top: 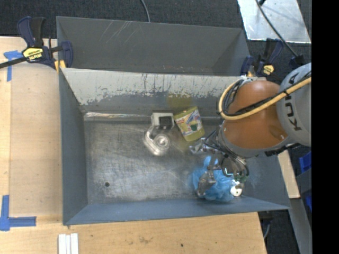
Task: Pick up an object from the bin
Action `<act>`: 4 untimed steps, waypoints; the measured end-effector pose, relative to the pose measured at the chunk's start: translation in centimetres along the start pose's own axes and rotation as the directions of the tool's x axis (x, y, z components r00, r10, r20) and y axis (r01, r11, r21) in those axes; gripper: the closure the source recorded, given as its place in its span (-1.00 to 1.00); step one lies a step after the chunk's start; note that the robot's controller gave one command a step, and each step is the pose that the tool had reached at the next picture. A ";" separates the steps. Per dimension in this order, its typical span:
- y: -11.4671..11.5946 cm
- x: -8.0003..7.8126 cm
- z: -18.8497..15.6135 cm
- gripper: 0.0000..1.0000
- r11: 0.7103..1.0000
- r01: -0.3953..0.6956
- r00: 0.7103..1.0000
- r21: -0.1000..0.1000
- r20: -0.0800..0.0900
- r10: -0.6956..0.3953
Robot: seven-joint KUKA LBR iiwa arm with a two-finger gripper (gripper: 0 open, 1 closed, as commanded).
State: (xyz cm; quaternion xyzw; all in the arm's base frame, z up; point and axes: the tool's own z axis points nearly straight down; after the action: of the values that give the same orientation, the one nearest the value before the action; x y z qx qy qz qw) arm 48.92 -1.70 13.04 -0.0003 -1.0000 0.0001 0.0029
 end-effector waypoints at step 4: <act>-1.8 -4.0 4.8 1.00 0.973 0.233 0.973 0.005 0.007 -0.233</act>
Offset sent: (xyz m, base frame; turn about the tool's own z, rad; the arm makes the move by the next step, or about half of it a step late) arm 0.0136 -0.0509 -0.0604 -0.1582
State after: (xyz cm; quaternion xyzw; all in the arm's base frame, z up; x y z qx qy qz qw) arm 52.93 -3.51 8.17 0.1169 -0.9931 0.0018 -0.0010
